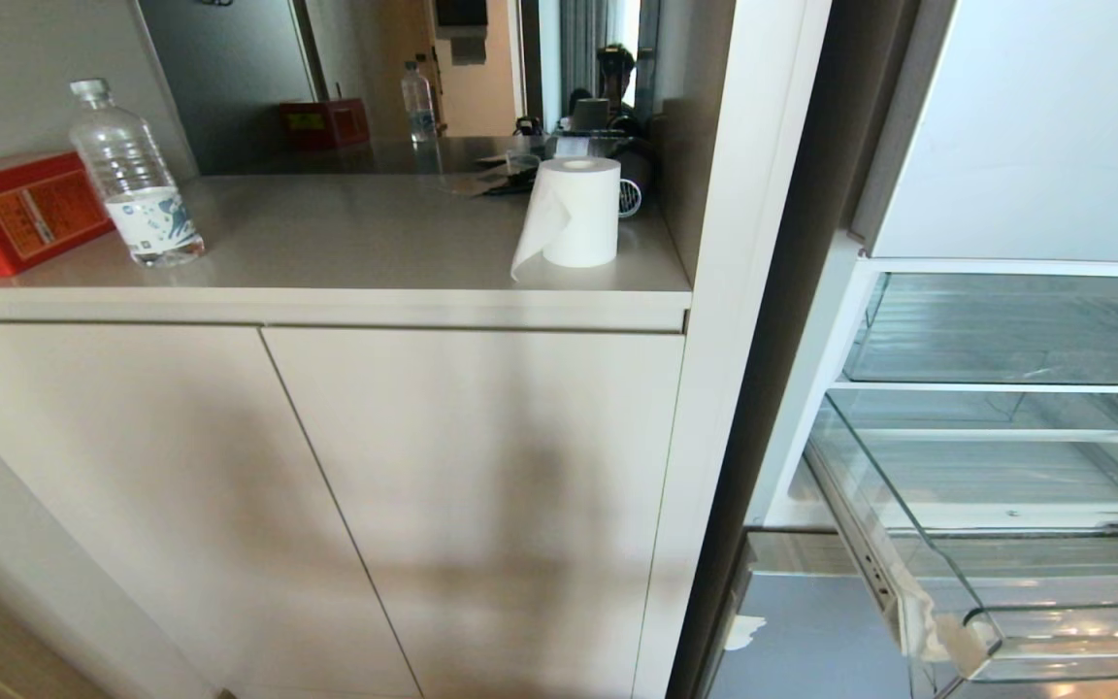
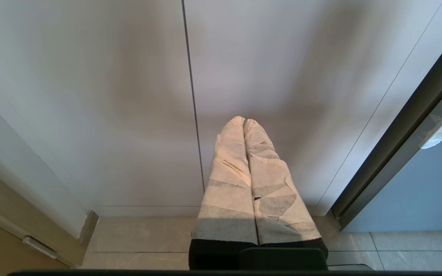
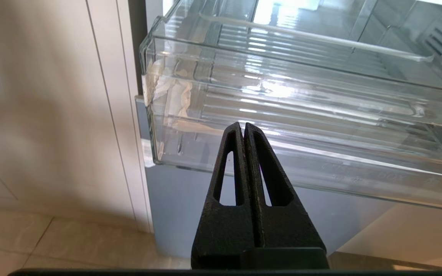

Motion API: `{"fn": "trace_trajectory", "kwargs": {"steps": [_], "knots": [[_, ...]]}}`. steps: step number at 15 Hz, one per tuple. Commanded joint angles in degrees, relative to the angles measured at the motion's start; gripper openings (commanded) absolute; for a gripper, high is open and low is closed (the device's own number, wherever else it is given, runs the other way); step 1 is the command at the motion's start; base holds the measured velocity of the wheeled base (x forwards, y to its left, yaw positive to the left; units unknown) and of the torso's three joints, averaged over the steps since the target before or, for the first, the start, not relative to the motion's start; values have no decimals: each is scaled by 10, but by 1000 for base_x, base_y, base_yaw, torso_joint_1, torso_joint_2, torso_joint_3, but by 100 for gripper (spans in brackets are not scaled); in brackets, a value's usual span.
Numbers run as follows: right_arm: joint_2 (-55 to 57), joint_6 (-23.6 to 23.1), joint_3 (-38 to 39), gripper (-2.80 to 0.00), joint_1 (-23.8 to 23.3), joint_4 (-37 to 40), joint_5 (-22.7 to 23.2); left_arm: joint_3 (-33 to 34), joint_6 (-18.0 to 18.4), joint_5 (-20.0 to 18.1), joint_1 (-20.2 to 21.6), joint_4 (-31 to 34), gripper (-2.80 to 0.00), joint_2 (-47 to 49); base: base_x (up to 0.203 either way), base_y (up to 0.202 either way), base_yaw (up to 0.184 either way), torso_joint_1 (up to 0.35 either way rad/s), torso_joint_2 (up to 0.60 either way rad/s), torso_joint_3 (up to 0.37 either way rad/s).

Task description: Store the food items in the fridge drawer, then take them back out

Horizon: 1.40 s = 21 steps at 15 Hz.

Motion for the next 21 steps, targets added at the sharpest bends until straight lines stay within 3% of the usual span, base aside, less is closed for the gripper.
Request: {"fn": "trace_trajectory", "kwargs": {"steps": [1,6,21], "knots": [[-9,-2,2,-280,0,1,1,0,0,0,0,1,-280,1,0,0,0,0,0,0],[-9,-1,2,-280,0,1,1,0,-1,0,0,1,-280,1,0,-1,-19,0,1,0],[-9,-3,2,-280,0,1,1,0,0,0,-1,1,-280,0,-1,7,-175,3,2,2]]}}
